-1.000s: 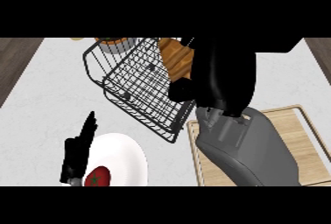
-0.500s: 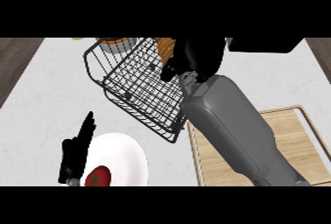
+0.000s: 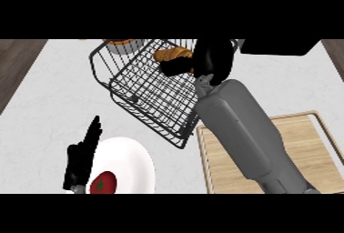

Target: Pick the croissant from the tray and place it in the tiered basket

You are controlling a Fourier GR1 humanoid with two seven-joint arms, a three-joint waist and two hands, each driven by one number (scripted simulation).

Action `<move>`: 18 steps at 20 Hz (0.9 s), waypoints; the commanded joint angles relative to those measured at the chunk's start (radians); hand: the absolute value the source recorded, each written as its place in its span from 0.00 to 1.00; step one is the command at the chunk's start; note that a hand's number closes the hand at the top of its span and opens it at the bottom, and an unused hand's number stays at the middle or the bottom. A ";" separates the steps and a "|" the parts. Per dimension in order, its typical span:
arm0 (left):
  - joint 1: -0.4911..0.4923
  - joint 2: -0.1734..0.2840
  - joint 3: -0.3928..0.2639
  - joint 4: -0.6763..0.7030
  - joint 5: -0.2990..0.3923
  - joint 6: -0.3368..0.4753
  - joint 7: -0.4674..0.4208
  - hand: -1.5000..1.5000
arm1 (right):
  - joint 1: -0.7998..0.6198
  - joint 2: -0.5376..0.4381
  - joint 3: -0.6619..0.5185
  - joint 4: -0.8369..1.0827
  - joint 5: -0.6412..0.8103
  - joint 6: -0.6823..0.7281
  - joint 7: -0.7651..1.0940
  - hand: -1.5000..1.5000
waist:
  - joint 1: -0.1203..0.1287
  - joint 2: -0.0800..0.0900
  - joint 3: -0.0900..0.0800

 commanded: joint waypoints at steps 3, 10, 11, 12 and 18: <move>-0.021 0.006 0.009 0.021 -0.007 0.001 0.000 0.50 | 0.019 0.007 0.012 0.036 -0.145 -0.330 -0.024 0.00 | -0.003 0.000 0.000; 0.040 0.004 0.013 0.014 0.001 -0.001 -0.023 0.50 | 0.006 0.007 -0.033 -0.005 -0.027 -0.538 -0.059 0.00 | -0.032 -0.010 0.000; 0.005 -0.025 0.002 0.016 -0.018 0.037 0.007 0.50 | -0.049 0.007 -0.051 -0.012 0.046 -0.514 0.012 0.00 | -0.045 -0.014 -0.001; 0.032 -0.005 0.019 0.026 -0.004 0.016 -0.030 0.50 | 0.048 0.007 -0.026 -0.062 0.063 -0.602 0.010 0.00 | -0.050 -0.016 -0.001; 0.053 -0.014 0.046 0.021 0.018 0.029 -0.034 0.50 | 0.178 -0.102 -0.173 -0.336 0.194 -0.439 0.144 0.00 | -0.095 -0.028 0.000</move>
